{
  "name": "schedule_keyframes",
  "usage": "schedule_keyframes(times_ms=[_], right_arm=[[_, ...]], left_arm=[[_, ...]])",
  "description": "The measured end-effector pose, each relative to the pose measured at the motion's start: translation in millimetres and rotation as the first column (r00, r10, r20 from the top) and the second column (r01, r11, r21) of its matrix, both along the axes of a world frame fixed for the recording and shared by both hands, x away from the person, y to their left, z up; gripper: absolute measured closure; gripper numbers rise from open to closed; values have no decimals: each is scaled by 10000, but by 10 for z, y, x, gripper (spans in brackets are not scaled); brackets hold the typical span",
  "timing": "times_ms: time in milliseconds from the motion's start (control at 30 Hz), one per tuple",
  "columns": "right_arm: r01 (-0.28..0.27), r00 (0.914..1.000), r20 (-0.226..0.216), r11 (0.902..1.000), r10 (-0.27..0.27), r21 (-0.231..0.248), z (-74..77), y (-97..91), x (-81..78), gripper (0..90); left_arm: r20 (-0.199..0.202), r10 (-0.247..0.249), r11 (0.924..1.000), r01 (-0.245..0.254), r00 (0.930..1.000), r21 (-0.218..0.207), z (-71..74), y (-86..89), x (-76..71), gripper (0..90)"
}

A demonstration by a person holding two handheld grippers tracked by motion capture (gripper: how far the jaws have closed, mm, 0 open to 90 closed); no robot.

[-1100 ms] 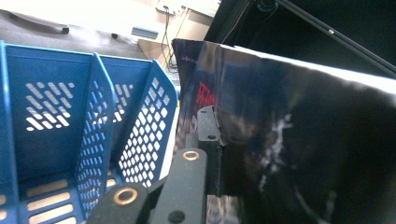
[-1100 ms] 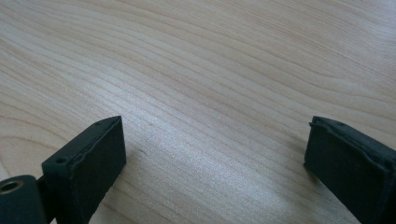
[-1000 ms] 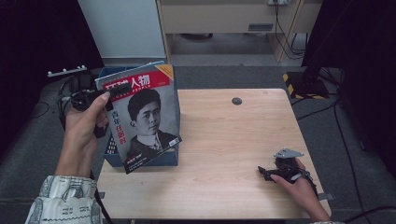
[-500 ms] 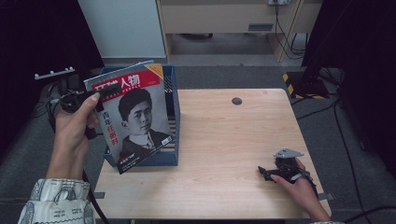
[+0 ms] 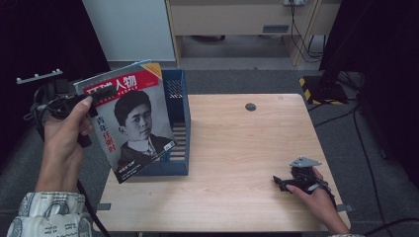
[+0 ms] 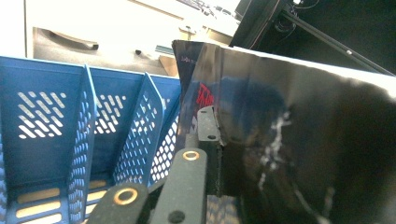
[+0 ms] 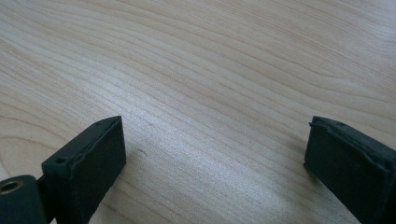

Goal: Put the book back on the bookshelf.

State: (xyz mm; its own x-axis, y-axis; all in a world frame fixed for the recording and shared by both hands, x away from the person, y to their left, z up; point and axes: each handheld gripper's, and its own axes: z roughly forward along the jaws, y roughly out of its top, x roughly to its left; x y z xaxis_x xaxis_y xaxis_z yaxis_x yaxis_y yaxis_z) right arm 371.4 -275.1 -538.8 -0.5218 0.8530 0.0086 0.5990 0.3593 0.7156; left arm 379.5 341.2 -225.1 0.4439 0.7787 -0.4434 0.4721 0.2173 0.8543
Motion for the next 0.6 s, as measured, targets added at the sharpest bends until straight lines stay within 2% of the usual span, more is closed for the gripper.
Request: schedule_keyframes(times_ms=[600], right_arm=[[12, 10000, 10, 10000, -12, 6, -1, 1, 0, 57]], left_arm=[[42, 516, 9987, -516, 9987, -39, 61, 258, -62, 862]])
